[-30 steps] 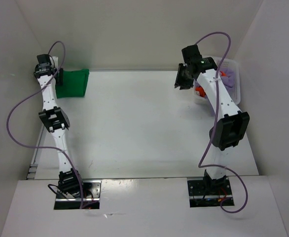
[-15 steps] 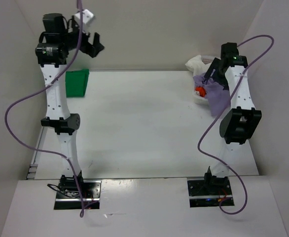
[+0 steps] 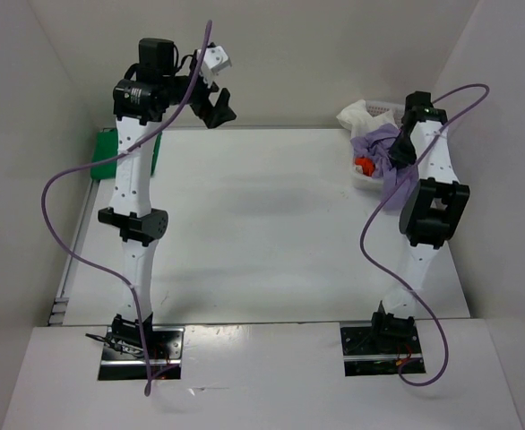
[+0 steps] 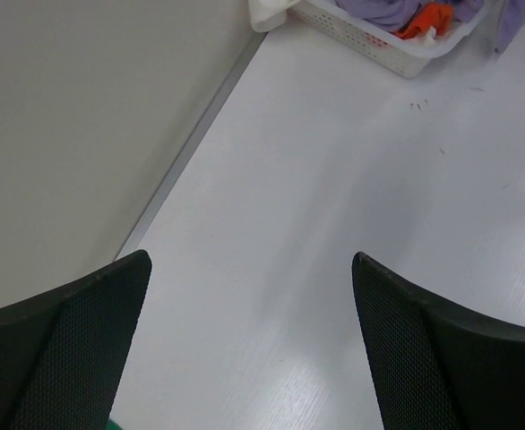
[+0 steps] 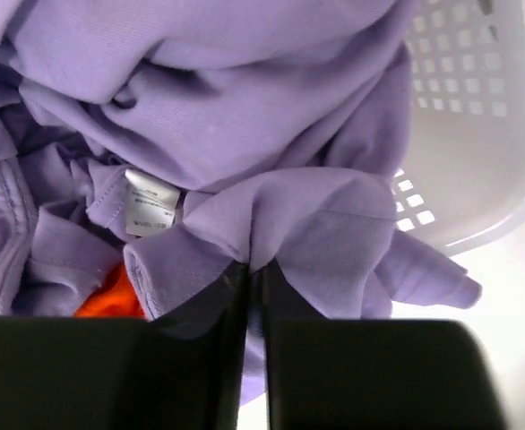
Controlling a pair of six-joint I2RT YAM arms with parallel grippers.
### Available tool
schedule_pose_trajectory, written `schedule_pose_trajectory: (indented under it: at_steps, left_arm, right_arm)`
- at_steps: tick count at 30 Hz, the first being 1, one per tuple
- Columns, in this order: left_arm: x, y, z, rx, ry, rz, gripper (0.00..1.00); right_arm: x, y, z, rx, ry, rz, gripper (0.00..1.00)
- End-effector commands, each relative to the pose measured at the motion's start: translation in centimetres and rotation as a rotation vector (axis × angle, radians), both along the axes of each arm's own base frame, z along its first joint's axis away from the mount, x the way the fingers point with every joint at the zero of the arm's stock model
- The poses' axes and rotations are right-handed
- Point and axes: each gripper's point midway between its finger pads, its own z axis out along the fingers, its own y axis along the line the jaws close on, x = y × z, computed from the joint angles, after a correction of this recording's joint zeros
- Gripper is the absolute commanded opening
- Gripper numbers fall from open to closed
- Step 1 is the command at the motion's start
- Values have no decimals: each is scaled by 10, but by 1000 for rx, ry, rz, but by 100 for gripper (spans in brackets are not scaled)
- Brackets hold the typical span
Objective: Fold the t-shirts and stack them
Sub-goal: Grab crumpled tshirt from bin with the right arm, then move the tshirt to the center of the board
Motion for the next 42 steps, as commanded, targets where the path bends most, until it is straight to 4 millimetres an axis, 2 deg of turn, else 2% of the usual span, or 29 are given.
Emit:
schedule_pose_trajectory:
  at_steps: [1,3,4,7,10,11,13,14,16,17,20,21,22,23,24,25,26,27,29,30,31,33,34,36,37,38,39,40,42]
  left_arm:
    - [-11,3,33,-5,-98,7,99]
    - [-16,8,43,-1,-121,27,99]
    - [-15,6,42,8,-123,39,99]
    - [-19,8,49,45,-157,76,99]
    - [-26,9,60,59,-187,111,99]
    - [-32,12,71,63,-213,134,99]
    - [-37,14,83,62,-244,154,99]
    - [-43,16,91,63,-263,170,99]
    - [-46,17,99,57,-279,194,99]
    - [-48,19,102,64,-290,221,99]
    - [-50,23,107,69,-297,270,99]
    - [-56,26,110,64,-292,282,99]
    - [-64,29,115,61,-296,283,99]
    - [-67,33,120,60,-308,295,99]
    - [-76,31,124,57,-311,287,99]
    - [-91,39,141,40,-349,301,99]
    - [-104,38,152,26,-374,297,99]
    - [-132,47,178,4,-442,301,99]
    - [-163,58,218,-63,-556,335,99]
    - [-175,67,233,-99,-586,375,99]
    - [-207,83,258,-155,-648,393,99]
    - [-226,91,274,-228,-673,411,99]
    - [-235,92,278,-240,-687,390,99]
    - [-220,71,247,-175,-582,311,99]
    - [-201,40,209,-117,-454,189,99]
    - [-196,23,179,-66,-364,101,99]
    - [-184,5,150,-10,-302,3,99]
    - [-193,-17,131,-14,-239,-152,99]
    - [-192,-38,95,10,-129,-290,99]
  right_arm:
    - [-3,-10,49,-47,-113,-36,7]
    - [-7,-12,71,-67,-157,-44,1]
    - [-10,-14,79,-82,-172,-51,0]
    - [-13,-14,126,-120,-279,-69,0]
    - [-22,-16,186,-157,-417,-85,0]
    - [-28,-16,218,-171,-499,-102,0]
    - [-35,-15,254,-185,-595,-106,0]
    - [-42,-8,290,-174,-697,-98,0]
    - [-45,5,332,-145,-836,-47,0]
    - [-50,25,362,-105,-930,25,0]
    - [-70,62,430,-77,-1138,150,0]
    - [-78,95,451,-42,-1207,288,0]
    - [-91,115,469,-26,-1265,363,0]
    - [-97,141,477,12,-1293,471,0]
    - [-111,177,486,38,-1326,600,0]
    - [-122,198,491,59,-1348,684,0]
    - [-137,238,493,102,-1363,835,0]
    - [-149,254,496,117,-1376,892,0]
    - [-170,285,496,160,-1383,995,0]
    - [-185,312,493,197,-1380,1071,0]
    - [-198,323,493,212,-1380,1101,0]
    - [-216,342,494,241,-1378,1112,0]
    - [-210,344,491,232,-1368,1100,0]
    - [-198,344,479,228,-1324,1054,0]
    - [-186,348,466,224,-1279,1022,0]
    - [-179,346,461,217,-1261,998,0]
    - [-164,351,443,207,-1206,985,0]
    - [-152,343,435,190,-1178,930,0]
    - [-121,348,391,172,-1052,891,0]
